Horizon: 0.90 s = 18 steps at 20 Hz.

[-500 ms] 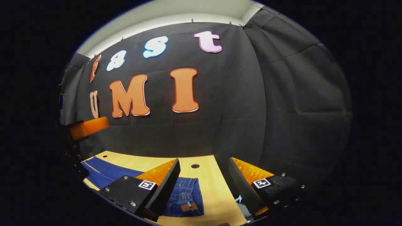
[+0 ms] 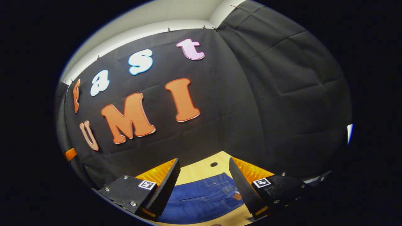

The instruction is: Grasp the waist and the cuffs of the jeans and fold them to make the two legs overlap; first hold the waist and fold one-third of the jeans toward the cuffs, then hold the cuffs and fold the remaining one-third in the same direction to finish folding.

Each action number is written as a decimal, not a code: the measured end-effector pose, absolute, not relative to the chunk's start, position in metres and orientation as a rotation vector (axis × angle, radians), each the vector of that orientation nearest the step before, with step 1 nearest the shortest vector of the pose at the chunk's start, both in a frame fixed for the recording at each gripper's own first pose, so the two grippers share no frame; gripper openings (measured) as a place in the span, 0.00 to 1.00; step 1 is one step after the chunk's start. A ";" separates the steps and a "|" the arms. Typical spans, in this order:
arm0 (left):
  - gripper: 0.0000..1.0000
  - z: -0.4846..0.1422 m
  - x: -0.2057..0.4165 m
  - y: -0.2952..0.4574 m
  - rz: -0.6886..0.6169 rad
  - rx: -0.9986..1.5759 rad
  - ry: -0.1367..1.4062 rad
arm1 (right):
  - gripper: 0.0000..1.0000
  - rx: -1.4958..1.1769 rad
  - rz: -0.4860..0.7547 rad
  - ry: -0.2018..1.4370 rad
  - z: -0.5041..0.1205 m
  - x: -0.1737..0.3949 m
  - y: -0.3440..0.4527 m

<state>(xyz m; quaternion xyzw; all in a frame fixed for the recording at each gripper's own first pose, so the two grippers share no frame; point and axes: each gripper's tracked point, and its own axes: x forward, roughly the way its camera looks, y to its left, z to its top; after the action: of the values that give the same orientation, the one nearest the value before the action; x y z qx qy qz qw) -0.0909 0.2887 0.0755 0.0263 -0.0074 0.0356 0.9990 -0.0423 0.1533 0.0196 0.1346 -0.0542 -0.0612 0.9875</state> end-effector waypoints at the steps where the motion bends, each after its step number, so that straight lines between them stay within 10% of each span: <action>1: 0.95 0.078 -0.097 0.316 0.090 0.074 -0.037 | 1.00 0.243 -0.097 -0.113 0.020 -0.041 0.174; 11: 0.97 0.057 -0.150 0.498 0.462 0.087 0.008 | 0.96 -0.083 -0.025 -0.019 0.028 -0.013 0.217; 18: 0.94 0.055 -0.145 0.504 0.427 0.163 0.022 | 0.97 -0.073 0.047 0.012 0.017 0.000 0.253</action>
<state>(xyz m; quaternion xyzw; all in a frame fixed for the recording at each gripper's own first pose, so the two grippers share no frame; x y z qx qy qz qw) -0.1452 0.5043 0.0553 0.0809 0.0110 0.2115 0.9740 0.0000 0.2533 0.0166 -0.0365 0.0058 0.0236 0.9990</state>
